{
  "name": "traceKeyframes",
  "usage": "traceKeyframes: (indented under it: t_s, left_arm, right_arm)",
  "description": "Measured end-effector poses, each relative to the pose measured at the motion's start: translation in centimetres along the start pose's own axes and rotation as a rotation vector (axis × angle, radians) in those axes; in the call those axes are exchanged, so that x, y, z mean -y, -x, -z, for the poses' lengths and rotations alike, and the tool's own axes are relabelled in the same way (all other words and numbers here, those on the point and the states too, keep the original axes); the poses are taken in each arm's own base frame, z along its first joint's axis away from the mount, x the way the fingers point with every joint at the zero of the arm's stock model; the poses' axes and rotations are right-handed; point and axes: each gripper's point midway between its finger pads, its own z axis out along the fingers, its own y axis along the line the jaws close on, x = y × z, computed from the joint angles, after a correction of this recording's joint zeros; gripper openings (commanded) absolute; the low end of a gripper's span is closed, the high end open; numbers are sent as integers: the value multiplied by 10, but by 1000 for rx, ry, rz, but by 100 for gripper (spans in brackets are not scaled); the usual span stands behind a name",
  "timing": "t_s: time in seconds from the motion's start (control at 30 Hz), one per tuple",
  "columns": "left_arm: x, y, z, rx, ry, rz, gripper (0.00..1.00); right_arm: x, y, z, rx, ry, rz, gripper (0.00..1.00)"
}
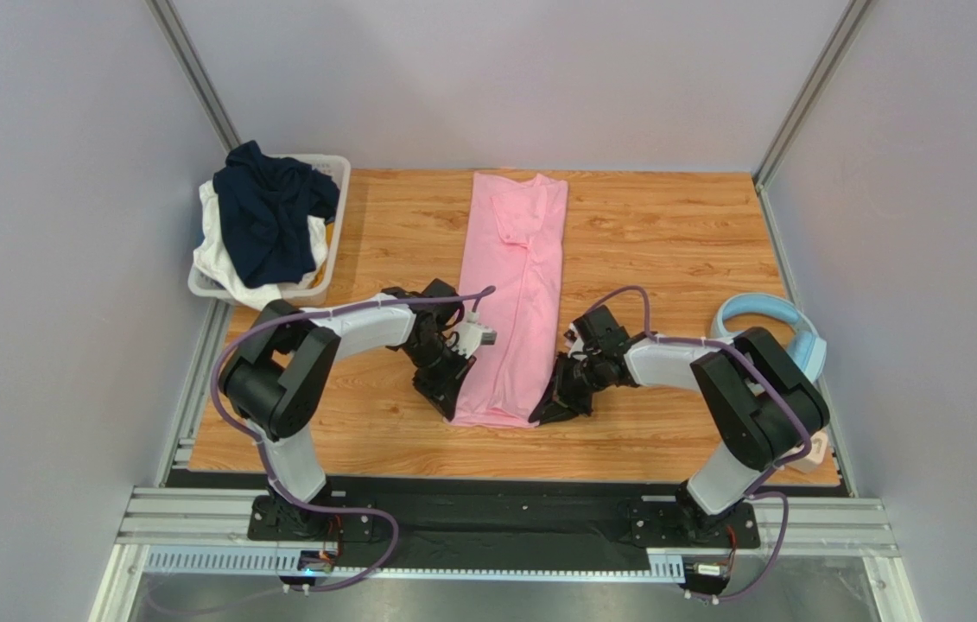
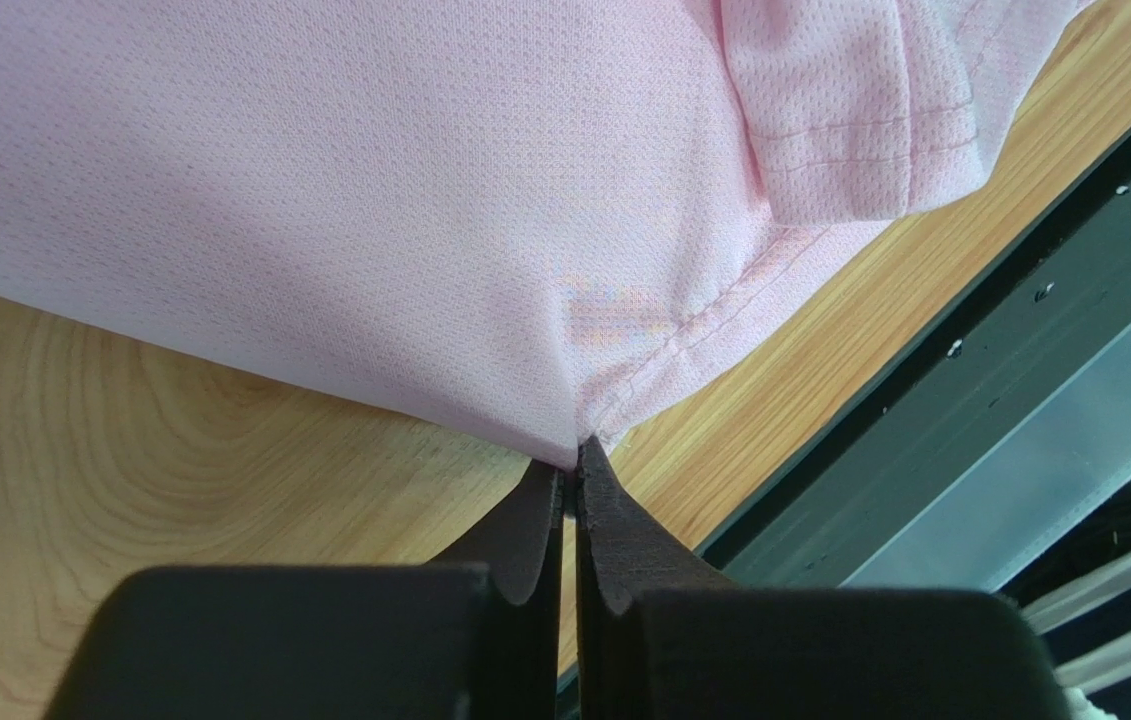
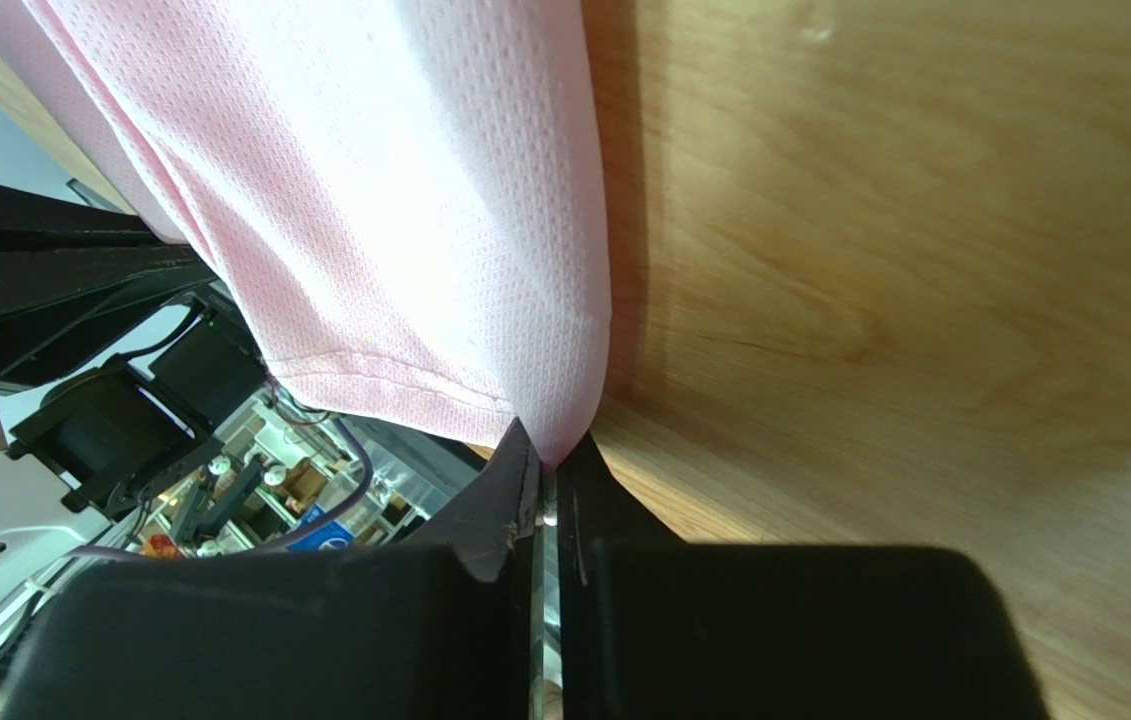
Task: Fold and stack the t-shirts
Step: Grab the bottom of the folded rectangular tshirt with both arms, then fold the folded rectangular tshirt in 1/3 of the way
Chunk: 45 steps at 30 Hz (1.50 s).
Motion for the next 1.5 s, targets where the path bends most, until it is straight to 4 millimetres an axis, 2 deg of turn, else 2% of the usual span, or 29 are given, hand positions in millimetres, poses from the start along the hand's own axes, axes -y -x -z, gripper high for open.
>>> traceKeyframes:
  t_s: [0.23,0.4,0.53,0.67,0.9,1.13,1.33,1.5]
  left_arm:
    - [1,-1,6,-17,15,-25,0]
    - [12,9,28,3,7,-70,0]
    - [29,11,49,28,-25,-112,0]
    - [41,-2,57,-2,-61,-133,0]
    - [54,-28,56,-94,-116,-139,2]
    - [64,-36,62,-109,-150,-140,1]
    - [72,-31,74,-65,-148,-168,0]
    - [74,-10,92,0,-101,-214,0]
  right_arm:
    - [0,1,4,9,-29,10,0]
    - [-4,-2,13,21,-30,26,0]
    - [-10,-10,22,26,-22,55,0]
    - [-18,-24,29,14,-14,90,0]
    - [-23,-50,43,-7,-10,129,0]
    - [-27,-65,62,3,11,137,1]
    - [-32,-67,68,0,6,133,0]
    - [-50,-56,74,14,17,142,0]
